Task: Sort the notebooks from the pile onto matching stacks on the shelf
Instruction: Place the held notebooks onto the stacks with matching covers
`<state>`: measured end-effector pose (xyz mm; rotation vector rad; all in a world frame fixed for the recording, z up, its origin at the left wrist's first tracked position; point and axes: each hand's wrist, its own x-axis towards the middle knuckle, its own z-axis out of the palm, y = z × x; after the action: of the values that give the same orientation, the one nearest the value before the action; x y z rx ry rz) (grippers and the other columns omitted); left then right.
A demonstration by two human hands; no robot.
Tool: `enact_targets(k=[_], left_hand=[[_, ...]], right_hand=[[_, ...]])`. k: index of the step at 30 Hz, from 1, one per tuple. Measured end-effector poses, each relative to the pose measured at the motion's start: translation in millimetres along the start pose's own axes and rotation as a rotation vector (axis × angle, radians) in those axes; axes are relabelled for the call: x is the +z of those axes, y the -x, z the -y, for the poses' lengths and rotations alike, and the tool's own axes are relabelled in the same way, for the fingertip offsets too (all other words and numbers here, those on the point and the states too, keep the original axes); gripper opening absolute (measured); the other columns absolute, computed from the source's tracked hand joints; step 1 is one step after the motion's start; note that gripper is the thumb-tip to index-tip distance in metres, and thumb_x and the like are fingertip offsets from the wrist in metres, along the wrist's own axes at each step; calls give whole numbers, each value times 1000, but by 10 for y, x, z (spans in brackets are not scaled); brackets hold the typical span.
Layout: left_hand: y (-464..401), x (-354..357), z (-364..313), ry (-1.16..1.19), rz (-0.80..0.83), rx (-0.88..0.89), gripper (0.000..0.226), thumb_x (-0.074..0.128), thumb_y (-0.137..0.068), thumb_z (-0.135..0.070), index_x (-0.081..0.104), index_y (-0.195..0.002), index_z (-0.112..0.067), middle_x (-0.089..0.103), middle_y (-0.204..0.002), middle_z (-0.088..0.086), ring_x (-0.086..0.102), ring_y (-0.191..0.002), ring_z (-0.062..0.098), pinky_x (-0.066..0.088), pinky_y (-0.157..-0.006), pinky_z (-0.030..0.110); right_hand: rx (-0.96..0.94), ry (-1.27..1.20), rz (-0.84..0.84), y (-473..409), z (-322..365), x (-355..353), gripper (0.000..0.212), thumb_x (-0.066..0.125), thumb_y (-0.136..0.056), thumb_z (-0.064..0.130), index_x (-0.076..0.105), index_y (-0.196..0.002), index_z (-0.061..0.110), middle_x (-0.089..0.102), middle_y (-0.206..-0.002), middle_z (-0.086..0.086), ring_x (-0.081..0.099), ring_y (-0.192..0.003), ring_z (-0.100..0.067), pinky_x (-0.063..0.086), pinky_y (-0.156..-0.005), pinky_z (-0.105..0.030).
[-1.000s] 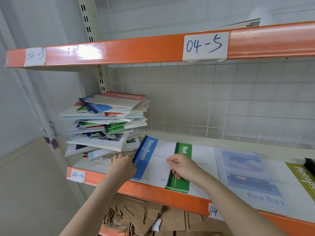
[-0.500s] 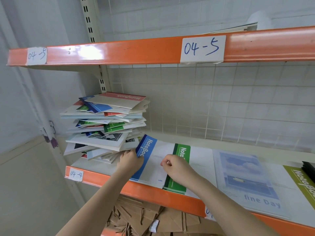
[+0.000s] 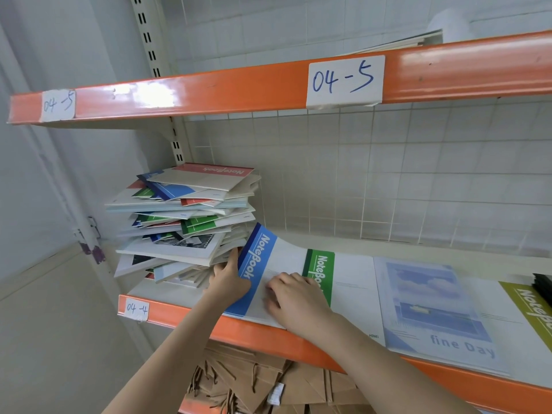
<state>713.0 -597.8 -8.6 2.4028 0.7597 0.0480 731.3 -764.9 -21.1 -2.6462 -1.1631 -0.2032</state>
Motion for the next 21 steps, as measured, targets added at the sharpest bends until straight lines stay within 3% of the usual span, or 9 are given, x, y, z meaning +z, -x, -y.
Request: enact_targets(k=[4, 7, 11, 15, 19, 21], left_hand=[[-25, 11, 26, 115, -32, 3, 83, 61, -81, -16, 16, -147, -38, 32, -131, 16, 43, -113, 39, 42, -99, 52], [-27, 23, 47, 196, -48, 17, 80, 62, -83, -19, 19, -148, -38, 36, -126, 15, 44, -105, 34, 43, -92, 41], [-54, -14, 43, 192, -31, 144, 62, 62, -83, -25, 35, -139, -28, 57, -119, 7, 52, -110, 32, 49, -90, 43], [-89, -34, 21, 26, -54, 227, 50, 52, -93, -23, 34, -140, -22, 56, -129, 5, 49, -119, 31, 46, -93, 44], [-110, 31, -20, -363, -32, 136, 58, 33, -99, -42, 9, -150, -32, 35, -146, 15, 34, -132, 38, 36, -104, 47], [-61, 101, -85, -457, -47, 76, 56, 28, -100, -45, 12, -151, -29, 28, -149, 16, 29, -135, 37, 30, -106, 45]], right_hand=[[-6, 6, 13, 0, 4, -47, 35, 39, -95, 36, 54, -121, 16, 54, -127, -1, 47, -118, -22, 34, -98, -38], [-8, 8, 19, 0, 9, -66, 36, 39, -95, 35, 54, -121, 16, 54, -127, -2, 48, -118, -24, 35, -98, -40], [-14, 20, 11, -19, 12, -75, 34, 39, -95, 34, 57, -116, 15, 57, -120, -3, 50, -112, -25, 38, -92, -41], [-16, 11, -1, -23, -7, -66, 32, 39, -95, 35, 57, -113, 16, 58, -116, -1, 50, -110, -24, 38, -90, -39], [-12, 15, -15, -16, 9, -63, 28, 39, -95, 34, 56, -109, 16, 58, -112, -1, 50, -108, -23, 35, -89, -40], [-9, 17, -16, -12, 22, -58, 28, 39, -94, 33, 56, -109, 16, 57, -112, -1, 49, -108, -24, 35, -89, -41]])
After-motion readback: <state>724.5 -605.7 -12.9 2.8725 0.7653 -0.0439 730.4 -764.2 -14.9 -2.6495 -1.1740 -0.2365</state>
